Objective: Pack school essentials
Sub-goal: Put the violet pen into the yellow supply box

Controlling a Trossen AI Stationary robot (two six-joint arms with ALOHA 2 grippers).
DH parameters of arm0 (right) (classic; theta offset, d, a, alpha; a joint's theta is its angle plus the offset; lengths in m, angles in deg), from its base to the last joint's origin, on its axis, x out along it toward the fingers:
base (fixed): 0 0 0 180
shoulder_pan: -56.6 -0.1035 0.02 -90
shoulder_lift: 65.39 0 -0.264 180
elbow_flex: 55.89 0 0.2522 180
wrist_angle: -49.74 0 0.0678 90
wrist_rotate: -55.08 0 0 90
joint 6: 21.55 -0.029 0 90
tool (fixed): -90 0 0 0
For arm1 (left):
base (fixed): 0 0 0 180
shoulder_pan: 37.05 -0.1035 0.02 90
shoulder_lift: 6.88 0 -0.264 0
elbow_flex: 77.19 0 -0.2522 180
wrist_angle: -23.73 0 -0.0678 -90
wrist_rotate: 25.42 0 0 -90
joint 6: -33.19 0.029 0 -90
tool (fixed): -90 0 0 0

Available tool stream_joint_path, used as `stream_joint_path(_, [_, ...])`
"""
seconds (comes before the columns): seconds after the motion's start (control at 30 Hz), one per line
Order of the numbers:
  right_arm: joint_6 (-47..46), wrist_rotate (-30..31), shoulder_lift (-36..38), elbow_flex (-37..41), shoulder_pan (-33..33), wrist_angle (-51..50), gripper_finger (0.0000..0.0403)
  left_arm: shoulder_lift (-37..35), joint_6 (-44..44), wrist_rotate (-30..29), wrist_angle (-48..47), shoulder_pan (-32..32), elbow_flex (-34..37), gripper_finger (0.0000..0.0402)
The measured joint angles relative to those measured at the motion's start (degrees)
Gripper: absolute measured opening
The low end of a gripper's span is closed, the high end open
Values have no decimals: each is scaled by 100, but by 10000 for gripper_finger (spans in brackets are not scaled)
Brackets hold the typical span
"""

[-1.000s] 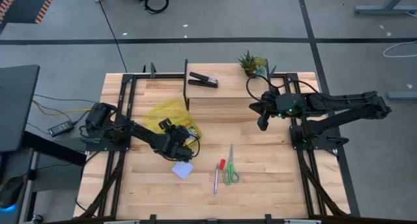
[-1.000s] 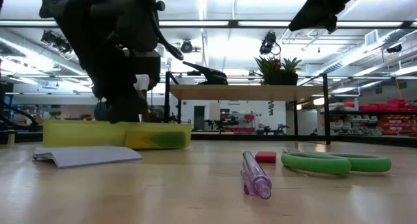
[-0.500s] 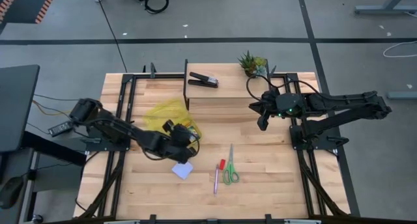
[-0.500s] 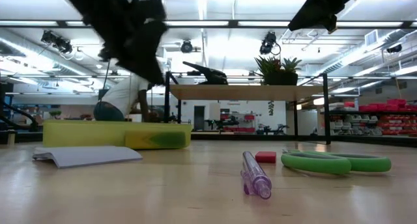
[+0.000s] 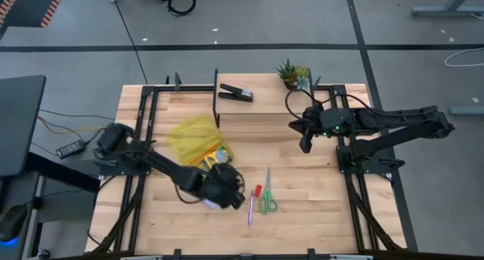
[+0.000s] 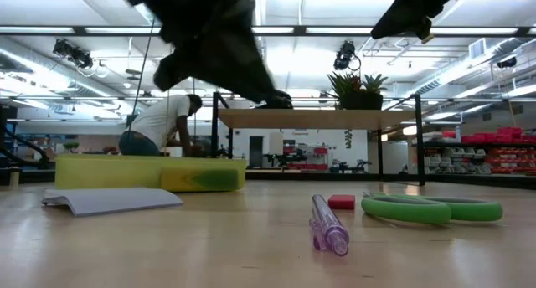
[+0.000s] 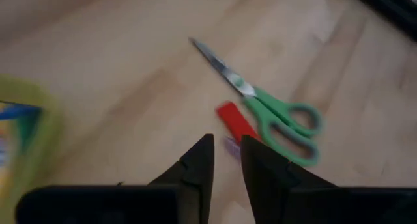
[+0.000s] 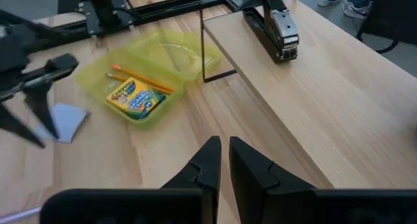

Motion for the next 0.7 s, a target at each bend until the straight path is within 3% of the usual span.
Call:
stream_joint_path(0.17, [203, -213, 2, 0, 0, 12, 39, 916, -428, 445, -905, 18, -1324, 76])
stream_joint_path(0.4, [531, -548, 2, 0, 0, 8, 39, 2115, -1810, 742, -2549, -1, -3055, 75])
stream_joint_path(0.53, [707, -854, 2, 0, 0, 5, 39, 2630, -2397, 1172, -3229, -92, -3717, 75])
stream_joint_path(0.7, [849, -1218, 2, 0, 0, -5, 39, 3017, -2894, 1244, -3212, -99, -4193, 78])
